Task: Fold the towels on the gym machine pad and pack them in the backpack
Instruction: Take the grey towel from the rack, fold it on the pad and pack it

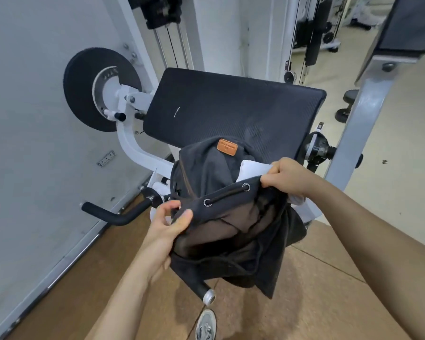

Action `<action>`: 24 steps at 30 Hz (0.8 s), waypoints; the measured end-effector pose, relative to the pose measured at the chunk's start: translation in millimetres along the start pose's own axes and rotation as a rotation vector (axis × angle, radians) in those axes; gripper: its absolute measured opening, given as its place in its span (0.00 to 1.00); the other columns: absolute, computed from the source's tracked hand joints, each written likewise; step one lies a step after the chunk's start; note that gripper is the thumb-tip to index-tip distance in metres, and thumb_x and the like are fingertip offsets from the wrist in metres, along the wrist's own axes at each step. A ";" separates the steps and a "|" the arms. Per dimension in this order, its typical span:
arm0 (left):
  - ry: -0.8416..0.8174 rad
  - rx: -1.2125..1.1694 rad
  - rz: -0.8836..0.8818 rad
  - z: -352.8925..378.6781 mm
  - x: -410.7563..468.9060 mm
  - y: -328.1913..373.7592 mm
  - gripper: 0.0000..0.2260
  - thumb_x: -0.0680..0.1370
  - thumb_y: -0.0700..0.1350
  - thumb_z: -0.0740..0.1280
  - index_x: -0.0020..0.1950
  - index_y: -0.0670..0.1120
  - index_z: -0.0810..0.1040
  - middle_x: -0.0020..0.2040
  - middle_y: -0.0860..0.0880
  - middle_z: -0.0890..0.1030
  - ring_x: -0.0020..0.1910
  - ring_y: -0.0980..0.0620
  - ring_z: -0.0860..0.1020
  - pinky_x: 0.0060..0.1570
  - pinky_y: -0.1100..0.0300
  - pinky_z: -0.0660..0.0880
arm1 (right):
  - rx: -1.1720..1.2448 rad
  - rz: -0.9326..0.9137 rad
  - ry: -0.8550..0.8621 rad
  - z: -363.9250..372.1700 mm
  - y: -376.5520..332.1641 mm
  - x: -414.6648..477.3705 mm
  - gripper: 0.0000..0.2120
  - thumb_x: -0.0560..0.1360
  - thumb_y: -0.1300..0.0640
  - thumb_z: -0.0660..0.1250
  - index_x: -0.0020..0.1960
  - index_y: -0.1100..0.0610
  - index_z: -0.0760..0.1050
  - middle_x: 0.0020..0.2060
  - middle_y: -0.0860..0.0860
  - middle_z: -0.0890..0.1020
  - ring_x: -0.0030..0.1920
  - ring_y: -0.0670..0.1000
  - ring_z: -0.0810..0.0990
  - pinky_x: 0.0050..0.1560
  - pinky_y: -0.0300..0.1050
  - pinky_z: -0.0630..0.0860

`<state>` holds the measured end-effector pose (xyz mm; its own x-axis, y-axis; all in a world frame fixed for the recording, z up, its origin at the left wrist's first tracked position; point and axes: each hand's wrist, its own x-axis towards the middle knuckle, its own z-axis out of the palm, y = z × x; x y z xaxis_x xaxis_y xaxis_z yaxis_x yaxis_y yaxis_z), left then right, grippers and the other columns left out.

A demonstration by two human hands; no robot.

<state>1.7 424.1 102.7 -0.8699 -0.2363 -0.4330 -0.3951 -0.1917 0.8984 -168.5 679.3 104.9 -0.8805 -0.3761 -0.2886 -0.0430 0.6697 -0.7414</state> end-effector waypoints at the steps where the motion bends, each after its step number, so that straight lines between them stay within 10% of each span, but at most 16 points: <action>1: 0.068 0.310 0.088 -2.1 3.5 0.7 0.39 0.60 0.56 0.80 0.67 0.64 0.66 0.62 0.42 0.77 0.54 0.49 0.80 0.57 0.49 0.77 | 0.008 0.000 0.000 1.8 -0.5 2.3 0.20 0.59 0.48 0.66 0.22 0.54 0.57 0.25 0.50 0.61 0.38 0.47 0.68 0.41 0.45 0.62; 5: 0.114 1.127 0.418 8.0 4.4 2.7 0.45 0.64 0.67 0.73 0.73 0.71 0.48 0.65 0.54 0.63 0.61 0.53 0.69 0.59 0.53 0.71 | 0.035 0.053 -0.023 -1.5 -2.0 6.2 0.19 0.64 0.52 0.68 0.22 0.54 0.61 0.32 0.55 0.65 0.36 0.51 0.66 0.39 0.46 0.62; 8: 0.236 1.570 0.775 36.2 -2.3 -2.7 0.42 0.64 0.76 0.61 0.75 0.61 0.60 0.71 0.48 0.65 0.65 0.45 0.67 0.59 0.42 0.69 | 0.127 0.097 0.046 -1.6 3.7 4.7 0.19 0.68 0.57 0.68 0.22 0.55 0.64 0.29 0.53 0.66 0.33 0.50 0.64 0.37 0.45 0.63; 11: 0.000 1.713 0.914 63.9 10.7 -16.5 0.39 0.67 0.68 0.67 0.74 0.53 0.66 0.73 0.45 0.68 0.66 0.41 0.69 0.61 0.39 0.70 | 0.102 0.145 0.170 9.6 8.6 -0.5 0.20 0.67 0.52 0.66 0.21 0.55 0.62 0.23 0.49 0.64 0.29 0.51 0.65 0.35 0.46 0.64; 16: -0.104 1.486 0.625 71.9 66.9 11.3 0.22 0.77 0.42 0.60 0.71 0.56 0.67 0.59 0.48 0.79 0.55 0.40 0.78 0.53 0.47 0.75 | -0.302 0.179 0.507 28.3 13.8 -37.4 0.20 0.68 0.32 0.63 0.46 0.46 0.80 0.51 0.52 0.73 0.59 0.56 0.69 0.56 0.54 0.70; 24: -0.106 1.013 0.512 115.7 57.3 63.0 0.12 0.74 0.39 0.58 0.50 0.56 0.73 0.46 0.56 0.81 0.50 0.48 0.77 0.50 0.53 0.71 | -0.018 0.451 0.574 91.5 5.3 -87.7 0.49 0.57 0.22 0.64 0.69 0.49 0.63 0.73 0.58 0.55 0.73 0.61 0.53 0.69 0.63 0.62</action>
<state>-107.2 508.7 142.9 -0.9991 0.0258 -0.0333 -0.0012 0.7730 0.6344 -48.4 657.2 70.9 -0.9232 0.3300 -0.1971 0.3786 0.6923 -0.6143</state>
